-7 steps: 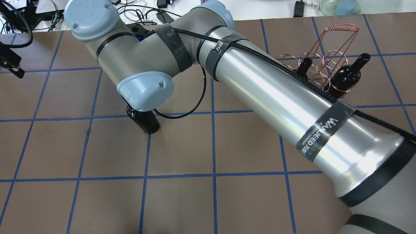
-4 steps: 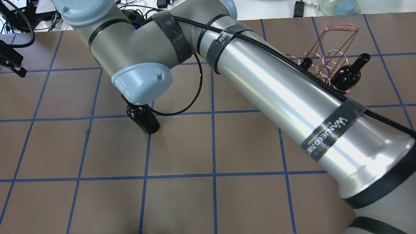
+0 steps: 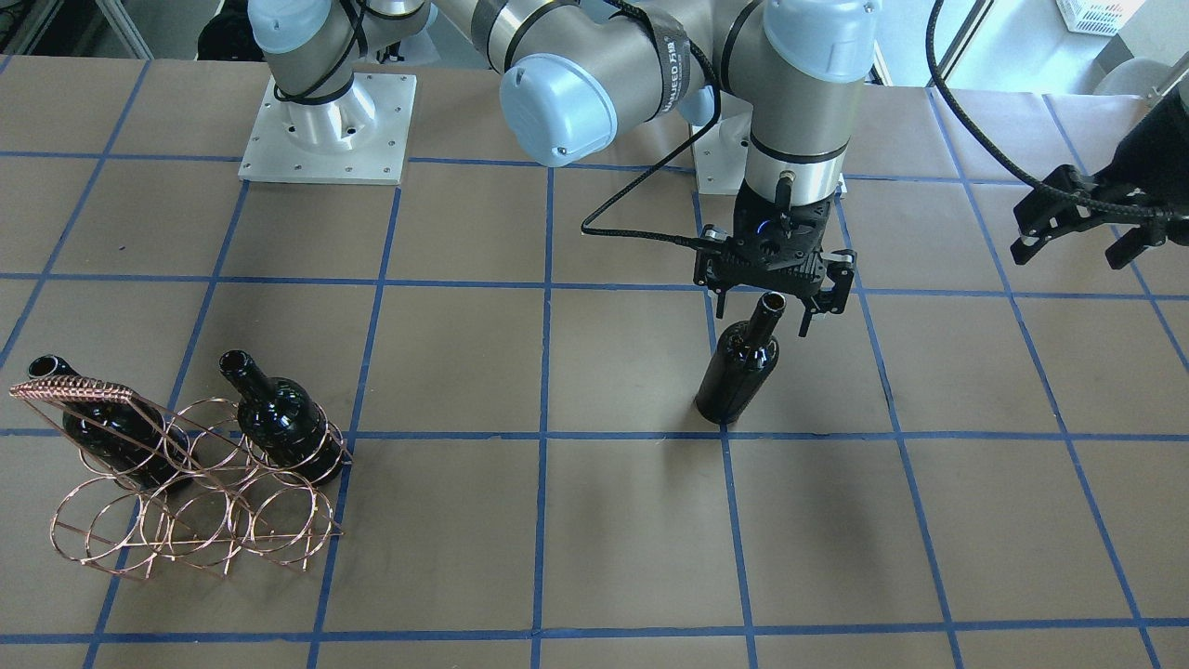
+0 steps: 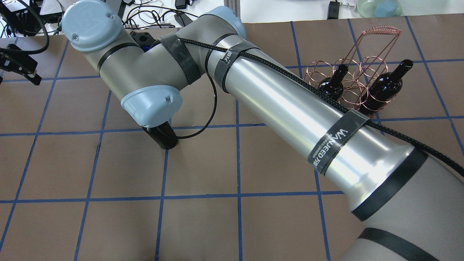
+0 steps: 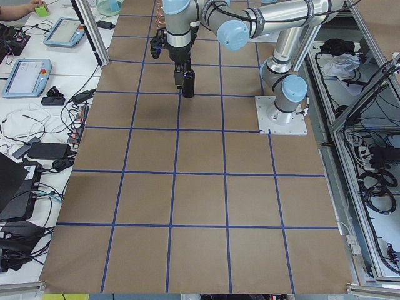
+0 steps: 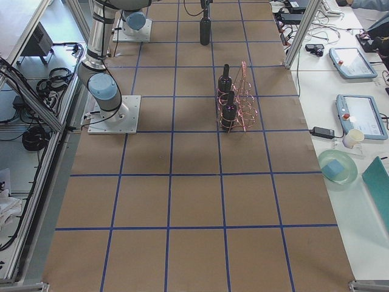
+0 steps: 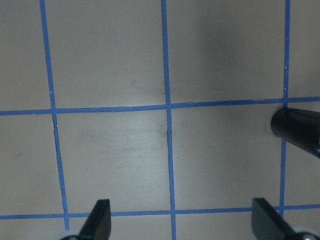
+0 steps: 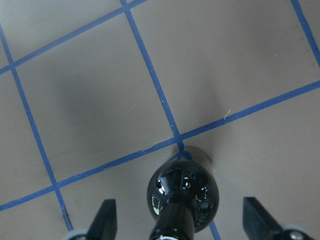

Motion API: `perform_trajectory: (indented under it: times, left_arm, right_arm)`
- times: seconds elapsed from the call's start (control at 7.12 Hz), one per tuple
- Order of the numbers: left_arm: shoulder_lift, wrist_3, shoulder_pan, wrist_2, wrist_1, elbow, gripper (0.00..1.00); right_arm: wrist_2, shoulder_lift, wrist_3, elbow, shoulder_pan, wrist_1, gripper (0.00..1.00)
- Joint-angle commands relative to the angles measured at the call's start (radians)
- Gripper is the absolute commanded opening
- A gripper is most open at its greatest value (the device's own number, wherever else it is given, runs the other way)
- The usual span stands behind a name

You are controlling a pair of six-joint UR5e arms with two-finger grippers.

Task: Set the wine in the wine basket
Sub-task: 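Lift the black bottle off the table with the right gripper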

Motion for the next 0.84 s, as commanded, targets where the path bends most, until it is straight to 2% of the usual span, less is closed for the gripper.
perform_trajectory:
  times: [0.0, 0.14, 0.56, 0.7]
  left_arm:
    - [0.004, 0.002, 0.000, 0.001, 0.004, -0.012, 1.00]
    - [0.004, 0.002, 0.000, 0.001, 0.004, -0.012, 1.00]
    - [0.003, 0.002, 0.000, -0.001, 0.004, -0.012, 1.00]
    - [0.003, 0.003, 0.001, -0.002, 0.004, -0.012, 1.00]
  right_arm:
    - [0.017, 0.029, -0.009, 0.007, 0.016, 0.002, 0.90]
    - [0.025, 0.034, -0.009, 0.007, 0.019, 0.003, 0.88]
    - [0.025, 0.032, -0.030, 0.009, 0.018, 0.005, 0.55]
    - [0.025, 0.032, -0.030, 0.010, 0.018, 0.006, 0.47]
